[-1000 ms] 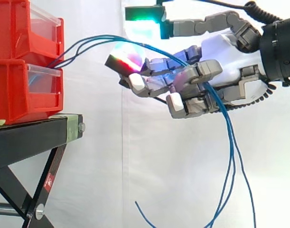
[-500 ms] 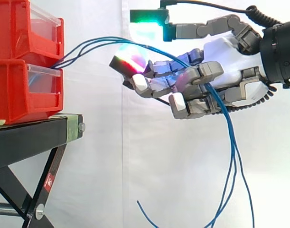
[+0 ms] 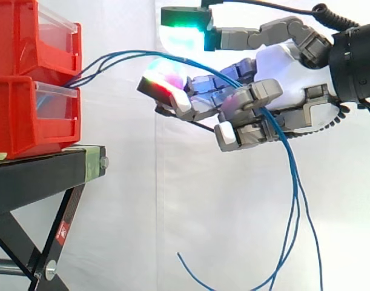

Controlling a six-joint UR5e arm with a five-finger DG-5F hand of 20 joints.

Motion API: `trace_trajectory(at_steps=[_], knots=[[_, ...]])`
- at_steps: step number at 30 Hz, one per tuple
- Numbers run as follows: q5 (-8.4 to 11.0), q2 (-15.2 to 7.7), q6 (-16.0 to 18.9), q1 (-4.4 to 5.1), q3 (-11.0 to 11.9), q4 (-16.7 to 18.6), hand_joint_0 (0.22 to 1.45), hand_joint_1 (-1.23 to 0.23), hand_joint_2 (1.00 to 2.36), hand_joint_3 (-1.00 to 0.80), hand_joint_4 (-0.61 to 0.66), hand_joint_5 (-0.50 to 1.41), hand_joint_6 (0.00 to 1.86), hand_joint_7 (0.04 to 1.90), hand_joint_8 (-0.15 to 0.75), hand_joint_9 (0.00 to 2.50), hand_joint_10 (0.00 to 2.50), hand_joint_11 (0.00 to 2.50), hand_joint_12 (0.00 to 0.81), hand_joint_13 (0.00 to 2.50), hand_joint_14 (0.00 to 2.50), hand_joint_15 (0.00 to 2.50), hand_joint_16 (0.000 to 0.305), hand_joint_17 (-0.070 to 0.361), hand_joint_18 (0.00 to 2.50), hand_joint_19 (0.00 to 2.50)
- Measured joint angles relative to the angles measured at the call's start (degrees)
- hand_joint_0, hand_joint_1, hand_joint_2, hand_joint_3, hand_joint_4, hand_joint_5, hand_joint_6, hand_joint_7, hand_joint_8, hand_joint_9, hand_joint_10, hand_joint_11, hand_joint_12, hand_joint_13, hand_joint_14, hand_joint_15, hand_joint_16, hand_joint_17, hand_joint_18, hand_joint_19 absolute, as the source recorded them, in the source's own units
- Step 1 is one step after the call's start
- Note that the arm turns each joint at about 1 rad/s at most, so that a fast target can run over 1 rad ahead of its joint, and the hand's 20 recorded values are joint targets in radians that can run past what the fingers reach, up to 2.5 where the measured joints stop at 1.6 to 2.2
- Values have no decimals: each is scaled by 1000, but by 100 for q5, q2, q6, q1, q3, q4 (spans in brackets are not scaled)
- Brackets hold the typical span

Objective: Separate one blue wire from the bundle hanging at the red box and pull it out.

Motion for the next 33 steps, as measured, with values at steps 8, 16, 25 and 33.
trace_trajectory(at_steps=[8, 16, 25, 33], knots=[[0, 0, -100, 1, 0, 54, 567, -758, 1012, -363, 224, -174, 783, 1043, 356, 875, 8, 1125, 361, 932, 1554, 1281, 46, 104, 911, 1212], [0, 0, -106, -4, 0, 57, 594, -824, 1018, -276, 201, -177, 789, 1062, 349, 872, 8, 1145, 353, 926, 1537, 1284, 45, 102, 901, 1235], [0, -1, -106, -7, 0, 54, 619, -942, 1021, -241, 184, -197, 810, 1031, 328, 844, 9, 1145, 350, 906, 1544, 1313, 46, 103, 886, 1239], [0, 0, -106, -7, 0, 59, 604, -988, 1018, -281, 183, -219, 816, 1008, 317, 768, 10, 1154, 356, 834, 1616, 1277, 47, 105, 846, 1254]])
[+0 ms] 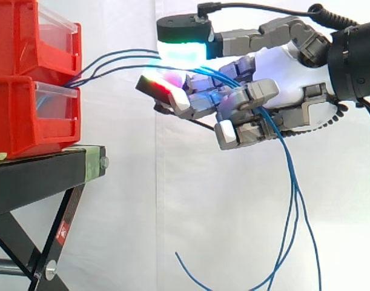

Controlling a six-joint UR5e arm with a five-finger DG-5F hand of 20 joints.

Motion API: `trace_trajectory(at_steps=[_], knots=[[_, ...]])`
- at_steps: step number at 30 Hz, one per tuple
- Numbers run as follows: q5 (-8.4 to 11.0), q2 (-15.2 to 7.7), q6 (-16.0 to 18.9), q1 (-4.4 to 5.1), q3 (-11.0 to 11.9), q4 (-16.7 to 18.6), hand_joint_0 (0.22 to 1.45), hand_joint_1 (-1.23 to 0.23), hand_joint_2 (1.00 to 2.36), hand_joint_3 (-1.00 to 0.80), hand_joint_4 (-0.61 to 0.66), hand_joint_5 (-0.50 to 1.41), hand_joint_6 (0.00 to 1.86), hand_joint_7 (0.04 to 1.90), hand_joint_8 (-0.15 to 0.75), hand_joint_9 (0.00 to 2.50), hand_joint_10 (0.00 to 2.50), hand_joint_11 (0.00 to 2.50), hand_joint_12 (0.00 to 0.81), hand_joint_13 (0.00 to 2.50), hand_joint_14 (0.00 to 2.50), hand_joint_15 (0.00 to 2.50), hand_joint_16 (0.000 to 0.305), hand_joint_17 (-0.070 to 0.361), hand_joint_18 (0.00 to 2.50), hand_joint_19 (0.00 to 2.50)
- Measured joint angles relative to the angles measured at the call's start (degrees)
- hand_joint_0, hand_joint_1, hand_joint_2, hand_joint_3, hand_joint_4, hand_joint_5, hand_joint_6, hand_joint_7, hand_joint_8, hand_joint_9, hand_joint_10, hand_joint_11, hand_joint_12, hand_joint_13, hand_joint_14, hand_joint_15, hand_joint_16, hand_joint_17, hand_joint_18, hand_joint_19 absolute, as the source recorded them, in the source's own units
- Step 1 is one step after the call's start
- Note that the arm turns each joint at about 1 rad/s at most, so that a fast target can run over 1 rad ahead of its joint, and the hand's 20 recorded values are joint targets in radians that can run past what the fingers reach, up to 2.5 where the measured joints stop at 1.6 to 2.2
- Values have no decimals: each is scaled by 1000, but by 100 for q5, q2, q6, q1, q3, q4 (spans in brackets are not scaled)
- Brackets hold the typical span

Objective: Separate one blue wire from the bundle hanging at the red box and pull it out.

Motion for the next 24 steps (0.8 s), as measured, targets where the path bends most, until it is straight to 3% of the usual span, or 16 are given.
trace_trajectory(at_steps=[4, 6, 10, 13, 24], knots=[[-1, 0, 0, 0, 0, -1, 592, -998, 1009, -406, 183, -222, 815, 988, 315, 756, 10, 1148, 355, 816, 1631, 1260, 47, 106, 837, 1254], [0, 0, -1, 0, 0, -2, 558, -924, 1001, -486, 195, -221, 815, 977, 326, 765, 10, 1132, 366, 822, 1664, 1222, 48, 107, 854, 1247], [0, 0, -8, 0, 0, 2, 534, -777, 1000, -500, 210, -214, 810, 980, 349, 804, 8, 1142, 370, 843, 1685, 1193, 49, 111, 883, 1228], [0, -1, -12, 0, 0, 4, 548, -745, 1000, -492, 215, -209, 807, 980, 349, 818, 8, 1138, 360, 854, 1670, 1191, 48, 109, 889, 1237], [2, 0, -15, 0, 0, -1, 597, -824, 1010, -394, 204, -202, 805, 1002, 344, 840, 8, 1159, 354, 878, 1621, 1217, 47, 105, 900, 1248]])
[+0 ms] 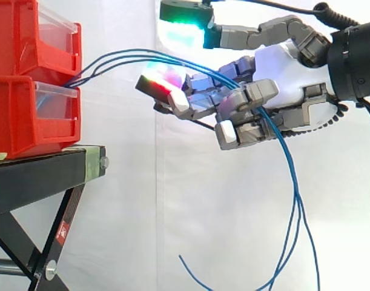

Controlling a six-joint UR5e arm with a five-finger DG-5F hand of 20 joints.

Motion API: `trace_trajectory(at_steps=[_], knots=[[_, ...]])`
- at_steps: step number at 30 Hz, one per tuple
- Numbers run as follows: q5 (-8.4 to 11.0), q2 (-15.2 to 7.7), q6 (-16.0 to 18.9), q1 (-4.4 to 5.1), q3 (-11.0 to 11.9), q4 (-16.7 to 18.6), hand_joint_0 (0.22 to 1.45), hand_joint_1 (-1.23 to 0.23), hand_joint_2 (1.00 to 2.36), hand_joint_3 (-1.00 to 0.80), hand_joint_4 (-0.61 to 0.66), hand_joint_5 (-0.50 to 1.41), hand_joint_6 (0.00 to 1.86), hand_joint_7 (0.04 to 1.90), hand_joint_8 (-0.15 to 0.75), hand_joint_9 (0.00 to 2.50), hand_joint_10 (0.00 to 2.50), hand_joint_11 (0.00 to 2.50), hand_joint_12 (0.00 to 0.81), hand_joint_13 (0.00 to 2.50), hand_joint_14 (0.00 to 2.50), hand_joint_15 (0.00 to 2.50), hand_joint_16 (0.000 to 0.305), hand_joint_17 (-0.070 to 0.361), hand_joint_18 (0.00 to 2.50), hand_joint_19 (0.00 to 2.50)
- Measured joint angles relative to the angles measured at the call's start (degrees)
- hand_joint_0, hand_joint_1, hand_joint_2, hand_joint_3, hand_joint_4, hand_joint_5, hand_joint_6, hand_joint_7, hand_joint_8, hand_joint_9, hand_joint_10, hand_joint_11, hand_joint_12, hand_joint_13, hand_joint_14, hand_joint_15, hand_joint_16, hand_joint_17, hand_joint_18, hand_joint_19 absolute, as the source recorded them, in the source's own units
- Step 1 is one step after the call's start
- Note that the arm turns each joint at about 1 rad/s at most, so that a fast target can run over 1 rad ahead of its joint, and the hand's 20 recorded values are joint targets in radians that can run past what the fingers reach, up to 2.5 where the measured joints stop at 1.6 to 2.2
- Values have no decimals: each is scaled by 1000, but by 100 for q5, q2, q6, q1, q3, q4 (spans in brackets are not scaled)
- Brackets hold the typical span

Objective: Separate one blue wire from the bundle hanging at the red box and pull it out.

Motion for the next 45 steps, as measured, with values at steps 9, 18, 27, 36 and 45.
trace_trajectory(at_steps=[9, 18, 27, 36, 45], knots=[[-1, -2, -2, 0, 0, 8, 614, -838, 1012, -366, 195, -193, 807, 1018, 338, 850, 8, 1152, 350, 886, 1602, 1239, 46, 103, 912, 1248], [-2, 0, -2, 0, 0, 8, 631, -833, 1015, -333, 199, -180, 810, 1028, 340, 862, 9, 1152, 348, 890, 1583, 1267, 45, 102, 914, 1246], [2, 0, -2, 0, 0, 8, 619, -834, 1021, -248, 176, -183, 825, 1043, 342, 873, 8, 1159, 352, 892, 1590, 1265, 45, 102, 917, 1246], [0, 0, -2, 0, 0, 9, 619, -990, 1019, -270, 162, -209, 830, 1026, 321, 795, 11, 1158, 357, 809, 1658, 1251, 46, 103, 871, 1277], [3, 1, -2, 0, 0, 13, 597, -971, 1002, -484, 175, -210, 833, 993, 330, 807, 11, 1153, 351, 818, 1658, 1217, 47, 106, 887, 1258]])
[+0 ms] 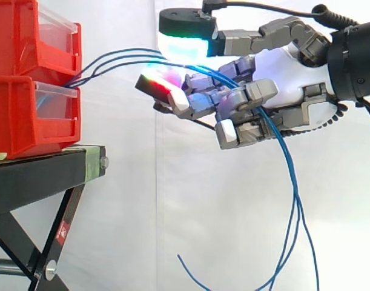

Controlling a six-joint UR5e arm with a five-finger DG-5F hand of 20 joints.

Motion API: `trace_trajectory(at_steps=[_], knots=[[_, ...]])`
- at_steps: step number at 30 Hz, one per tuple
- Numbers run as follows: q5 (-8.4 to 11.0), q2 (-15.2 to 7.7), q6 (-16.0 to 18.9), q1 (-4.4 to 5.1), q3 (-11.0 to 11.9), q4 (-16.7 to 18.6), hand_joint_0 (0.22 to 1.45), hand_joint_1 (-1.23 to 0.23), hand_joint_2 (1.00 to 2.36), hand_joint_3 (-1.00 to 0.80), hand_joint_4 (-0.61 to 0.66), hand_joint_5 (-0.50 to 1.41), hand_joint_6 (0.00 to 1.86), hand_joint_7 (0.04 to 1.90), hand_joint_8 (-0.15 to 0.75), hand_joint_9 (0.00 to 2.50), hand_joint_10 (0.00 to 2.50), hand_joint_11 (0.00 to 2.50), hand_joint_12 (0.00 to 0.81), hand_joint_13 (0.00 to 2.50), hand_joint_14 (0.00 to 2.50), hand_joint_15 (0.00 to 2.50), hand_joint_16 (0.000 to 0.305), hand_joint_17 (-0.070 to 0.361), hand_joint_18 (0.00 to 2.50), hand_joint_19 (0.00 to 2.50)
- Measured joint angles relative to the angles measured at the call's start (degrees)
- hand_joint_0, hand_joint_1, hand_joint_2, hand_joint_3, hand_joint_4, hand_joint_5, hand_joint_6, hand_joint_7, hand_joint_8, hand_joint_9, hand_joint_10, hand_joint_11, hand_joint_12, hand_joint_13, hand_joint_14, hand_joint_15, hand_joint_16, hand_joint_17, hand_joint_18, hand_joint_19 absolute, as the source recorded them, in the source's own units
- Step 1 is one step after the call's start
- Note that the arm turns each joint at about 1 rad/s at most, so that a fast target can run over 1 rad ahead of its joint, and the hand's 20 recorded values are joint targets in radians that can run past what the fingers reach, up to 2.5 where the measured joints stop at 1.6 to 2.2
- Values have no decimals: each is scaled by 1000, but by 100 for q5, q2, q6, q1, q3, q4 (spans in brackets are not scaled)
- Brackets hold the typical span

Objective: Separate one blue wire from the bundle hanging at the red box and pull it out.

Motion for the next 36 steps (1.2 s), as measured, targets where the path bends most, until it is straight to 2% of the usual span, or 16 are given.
trace_trajectory(at_steps=[3, 7, 22, 27, 32, 36], knots=[[-1, 0, 0, 0, 0, 5, 568, -813, 1000, -496, 202, -201, 828, 1006, 344, 845, 8, 1161, 356, 845, 1681, 1185, 47, 106, 920, 1257], [-3, 0, 0, 0, 0, 25, 591, -778, 1005, -433, 203, -197, 826, 1007, 347, 860, 8, 1158, 358, 860, 1653, 1224, 47, 105, 932, 1265], [-2, -3, -3, 0, 0, 38, 627, -827, 1021, -245, 172, -190, 834, 1020, 346, 885, 7, 1184, 360, 882, 1634, 1245, 47, 105, 955, 1251], [2, -1, -42, 0, 0, 38, 649, -949, 1027, -180, 154, -186, 830, 1030, 328, 861, 8, 1190, 361, 817, 1676, 1237, 47, 106, 906, 1270], [1, -2, -59, 0, 0, 38, 644, -1001, 1025, -190, 136, -195, 830, 1045, 307, 774, 10, 1181, 356, 729, 1651, 1243, 46, 104, 836, 1282], [2, -1, -61, 0, 0, 38, 631, -1027, 1019, -267, 141, -202, 833, 1031, 307, 754, 9, 1181, 353, 718, 1648, 1235, 46, 104, 826, 1283]])
